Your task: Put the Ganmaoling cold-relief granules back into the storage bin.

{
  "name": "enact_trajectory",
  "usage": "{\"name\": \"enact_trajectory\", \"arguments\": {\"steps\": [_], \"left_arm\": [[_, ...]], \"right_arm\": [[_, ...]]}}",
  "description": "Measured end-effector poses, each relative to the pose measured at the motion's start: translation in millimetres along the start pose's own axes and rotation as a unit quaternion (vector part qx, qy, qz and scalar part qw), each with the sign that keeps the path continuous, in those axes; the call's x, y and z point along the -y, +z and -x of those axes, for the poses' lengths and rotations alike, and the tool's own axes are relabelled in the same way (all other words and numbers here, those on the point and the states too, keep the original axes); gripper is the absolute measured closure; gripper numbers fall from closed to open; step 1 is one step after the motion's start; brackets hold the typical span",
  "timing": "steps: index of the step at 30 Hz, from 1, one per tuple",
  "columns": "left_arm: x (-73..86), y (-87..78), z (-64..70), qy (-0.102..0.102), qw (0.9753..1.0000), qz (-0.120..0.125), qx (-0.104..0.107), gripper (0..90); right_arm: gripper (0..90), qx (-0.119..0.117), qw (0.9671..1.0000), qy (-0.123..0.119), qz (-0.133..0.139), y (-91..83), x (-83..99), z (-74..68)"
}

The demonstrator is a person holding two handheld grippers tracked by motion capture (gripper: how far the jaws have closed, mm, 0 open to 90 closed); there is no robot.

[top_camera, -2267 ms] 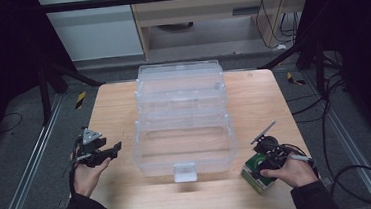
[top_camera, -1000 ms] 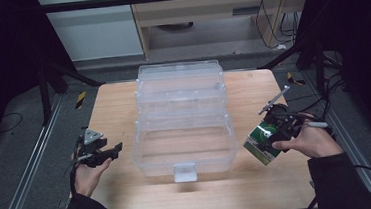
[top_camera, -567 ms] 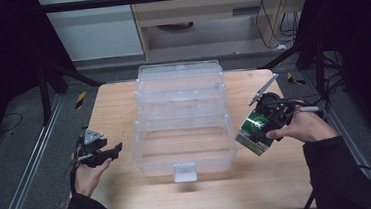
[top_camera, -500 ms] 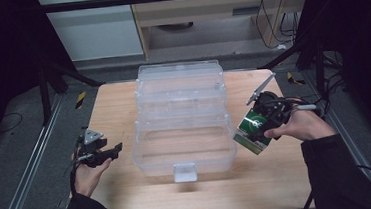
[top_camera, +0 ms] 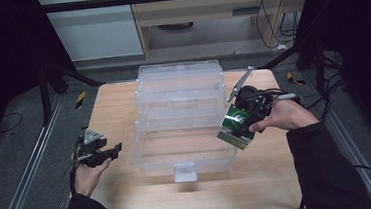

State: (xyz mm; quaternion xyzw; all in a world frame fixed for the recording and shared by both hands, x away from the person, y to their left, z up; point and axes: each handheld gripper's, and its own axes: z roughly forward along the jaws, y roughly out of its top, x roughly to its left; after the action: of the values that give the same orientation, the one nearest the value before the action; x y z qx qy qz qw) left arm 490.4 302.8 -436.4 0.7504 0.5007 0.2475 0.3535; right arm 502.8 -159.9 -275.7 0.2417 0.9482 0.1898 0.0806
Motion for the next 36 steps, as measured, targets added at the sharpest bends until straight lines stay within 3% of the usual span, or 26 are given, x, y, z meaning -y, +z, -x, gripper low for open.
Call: {"name": "enact_trajectory", "arguments": {"steps": [11, 21, 28, 36], "left_arm": [[0.3, 0.5, -1.1, 0.003, 1.0000, -0.003, 0.000, 35.8], [0.3, 0.6, -0.8, 0.002, 1.0000, -0.002, 0.000, 35.8], [0.7, 1.1, -1.1, 0.003, 1.0000, -0.004, 0.000, 35.8], [1.2, 2.5, -0.3, 0.006, 1.0000, -0.007, 0.001, 35.8]], "right_arm": [[17.2, -0.011, 0.9985, -0.053, 0.004, 9.3, -25.8, -2.3], [17.2, -0.024, 0.9943, -0.104, 0.000, 22.3, -38.7, -5.3], [17.1, -0.039, 0.9872, -0.154, -0.009, 32.3, -45.7, -11.0], [17.1, -0.040, 0.9820, -0.183, -0.028, 39.6, -44.0, -14.8]]}}
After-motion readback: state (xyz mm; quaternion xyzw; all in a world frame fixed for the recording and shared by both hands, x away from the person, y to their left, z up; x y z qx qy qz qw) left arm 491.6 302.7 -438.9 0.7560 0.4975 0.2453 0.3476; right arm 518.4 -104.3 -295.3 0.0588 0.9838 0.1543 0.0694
